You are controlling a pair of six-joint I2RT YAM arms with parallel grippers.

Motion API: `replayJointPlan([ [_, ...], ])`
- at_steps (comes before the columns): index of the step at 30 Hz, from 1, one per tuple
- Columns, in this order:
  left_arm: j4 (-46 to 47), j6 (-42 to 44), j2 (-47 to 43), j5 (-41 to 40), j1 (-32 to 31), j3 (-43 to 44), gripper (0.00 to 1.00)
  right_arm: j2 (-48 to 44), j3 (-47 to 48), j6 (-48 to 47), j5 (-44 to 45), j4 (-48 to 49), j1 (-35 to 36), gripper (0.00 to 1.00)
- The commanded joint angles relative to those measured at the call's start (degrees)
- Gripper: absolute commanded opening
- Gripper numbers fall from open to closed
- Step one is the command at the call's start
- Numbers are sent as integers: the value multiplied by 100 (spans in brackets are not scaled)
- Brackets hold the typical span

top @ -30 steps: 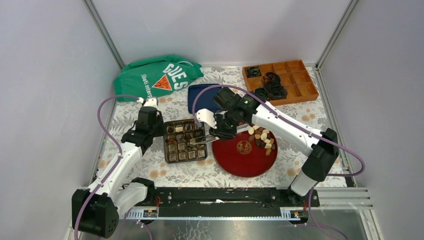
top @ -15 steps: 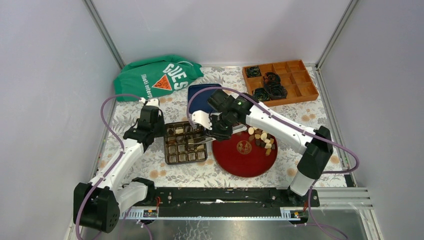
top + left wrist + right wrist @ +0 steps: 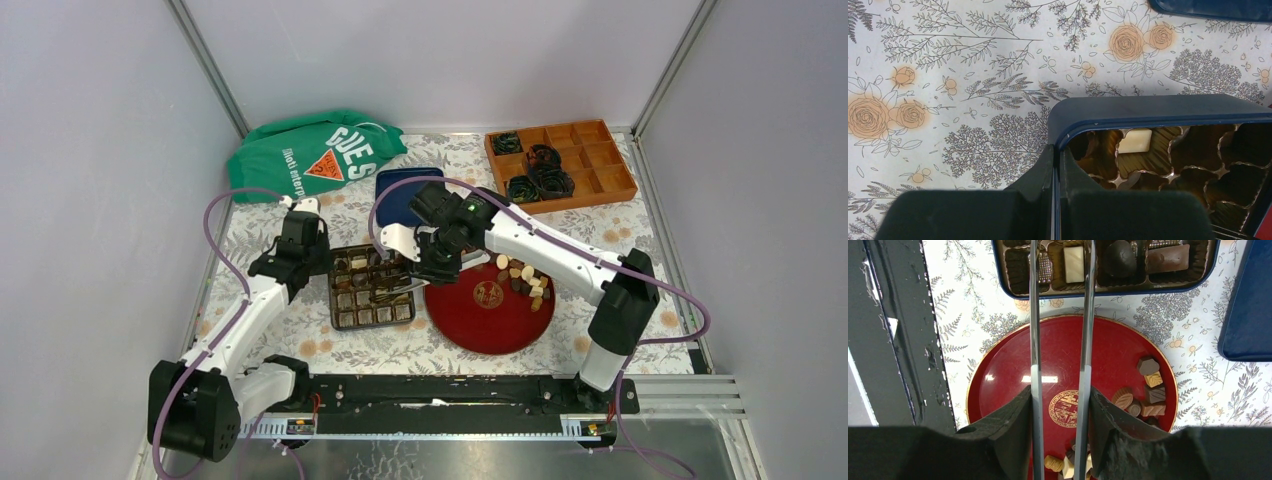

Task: Pack the chocolate
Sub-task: Adjust the packing box at the center of the board.

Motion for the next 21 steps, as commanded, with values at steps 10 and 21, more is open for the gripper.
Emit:
replayJointPlan([
  [10,75,-220,185,-129,7,348,0,-593,316,-75,-404,-292,0,42],
  [21,-6,-240,642,10,69,419,0,-2095,-906,24,-1602,54,-1789,41],
])
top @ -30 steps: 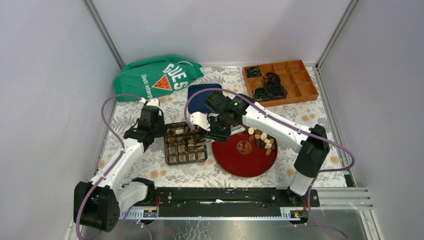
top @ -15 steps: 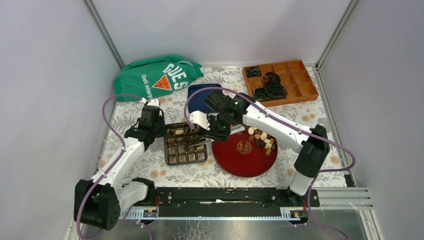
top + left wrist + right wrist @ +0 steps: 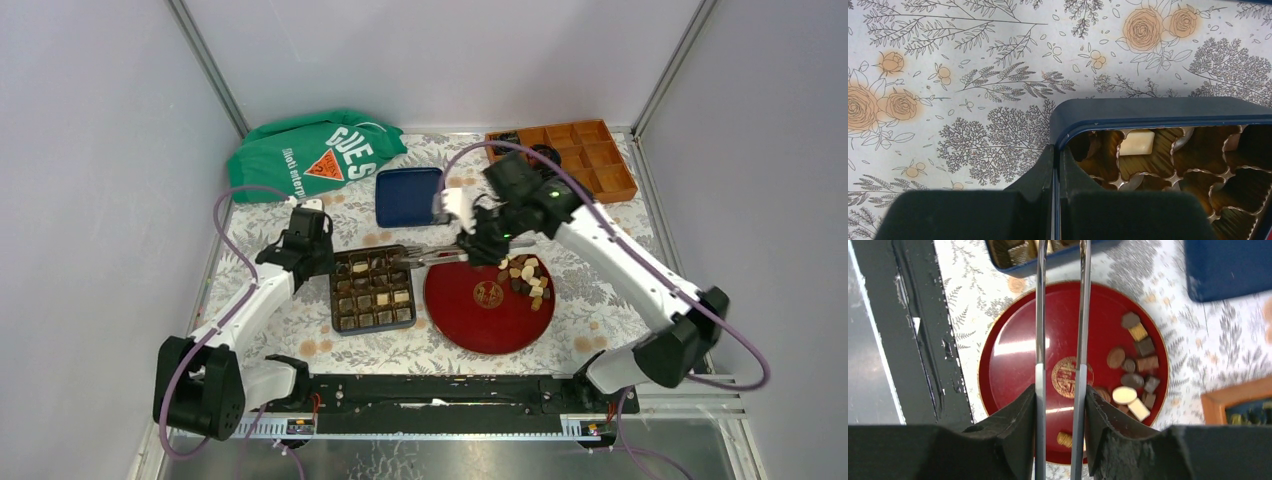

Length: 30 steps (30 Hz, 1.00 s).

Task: Pack the chocolate
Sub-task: Adjust the packing box at the center of the board, then pick up the fake chocolate from the plate.

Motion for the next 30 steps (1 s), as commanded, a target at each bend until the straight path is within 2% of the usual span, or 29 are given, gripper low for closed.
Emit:
replayJointPlan([
  [1,151,-133,153,106,59,274,0,-909,-610,109,-755,282,-892,41],
  [7,127,-116,547,347,139,381,0,-1887,-1817,191,-965,604,-2028,42],
  [12,54,-96,829,510,201,468,2,-2410,-2591,265,-624,669,-2502,42],
  [18,45,-123,727,557,237,477,32,-2738,-3117,347,-17,653,-2567,42],
  [22,21,-129,393,501,265,475,56,-2656,-3268,467,237,743,-2567,42],
  [26,62,35,-202,528,276,456,69,-2510,-3363,537,360,874,-2569,42],
  [30,285,393,-1155,647,275,379,84,-2347,-3377,590,448,981,-2567,42],
])
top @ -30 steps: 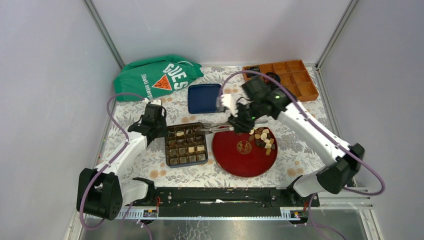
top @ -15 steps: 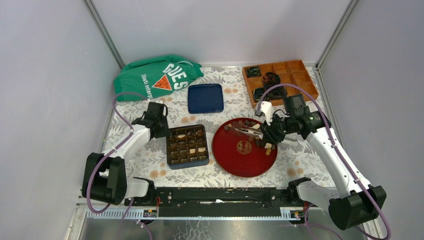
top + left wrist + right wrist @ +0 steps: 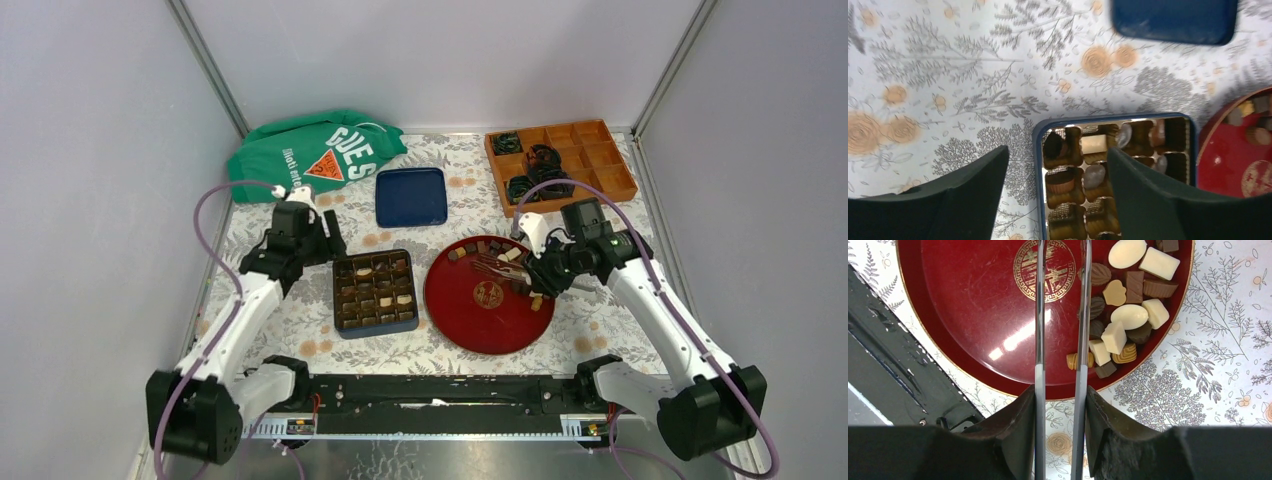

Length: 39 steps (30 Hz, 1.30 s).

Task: Pack the chocolate
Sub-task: Pick up the fake chocolate from the plate.

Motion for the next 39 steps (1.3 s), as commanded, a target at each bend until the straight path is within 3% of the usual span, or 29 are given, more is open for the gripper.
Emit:
replayJointPlan([
  [1,417,444,-1062,159,29,31,89,130,45,165,166,359,-25,42],
  [3,722,523,-1668,198,29,-205,98,182,40,194,193,397,-21,42],
  [9,1249,517,-2795,474,32,-720,99,344,22,230,247,468,-21,42],
  [19,1016,492,-2327,426,29,-547,99,654,4,278,338,561,-22,42],
  [39,1044,483,-2233,542,29,-554,99,1316,301,328,160,671,-21,44],
])
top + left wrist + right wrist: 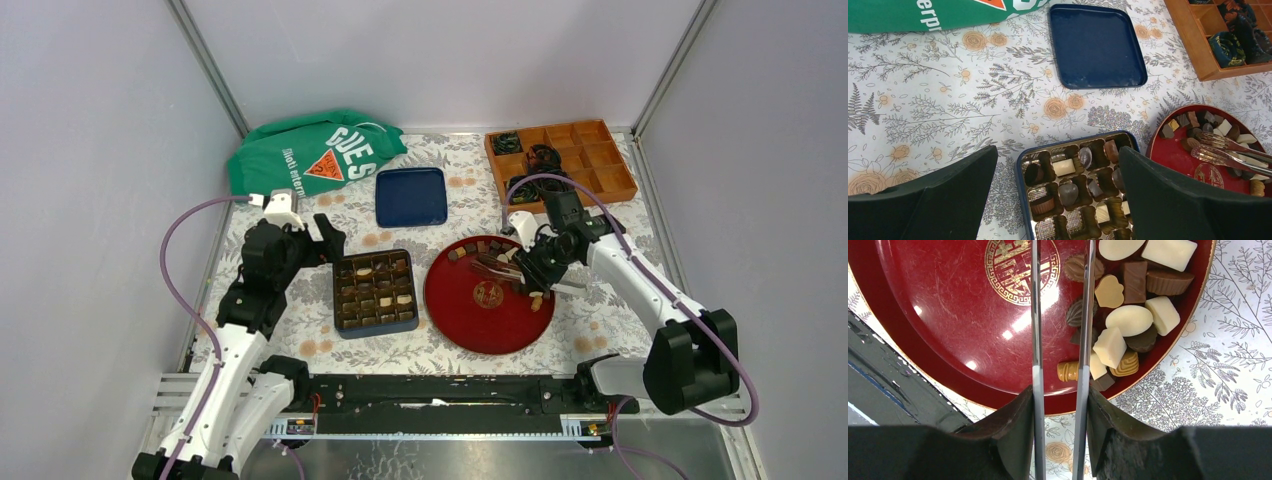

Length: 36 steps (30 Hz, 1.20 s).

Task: Pack the chocolate
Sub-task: Pick up the fake chocolate from the plate.

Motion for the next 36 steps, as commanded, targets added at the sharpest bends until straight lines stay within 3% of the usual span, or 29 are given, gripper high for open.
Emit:
replayJointPlan([
  [1,224,87,14,84,29,40,99,146,342,88,-139,205,-21,44],
  [8,223,87,71,127,32,42,99,284,464,90,-168,200,-12,40],
  [17,220,79,190,233,29,58,99,-87,419,26,-229,67,-19,10],
  [22,208,79,260,235,29,66,99,-487,340,-2,-278,-10,-21,1],
  [32,68,-23,864,127,29,119,99,-1028,263,-328,-855,-251,-24,0],
  [36,-29,-169,1252,-25,29,158,99,-1226,301,-800,-1494,-463,-25,0],
])
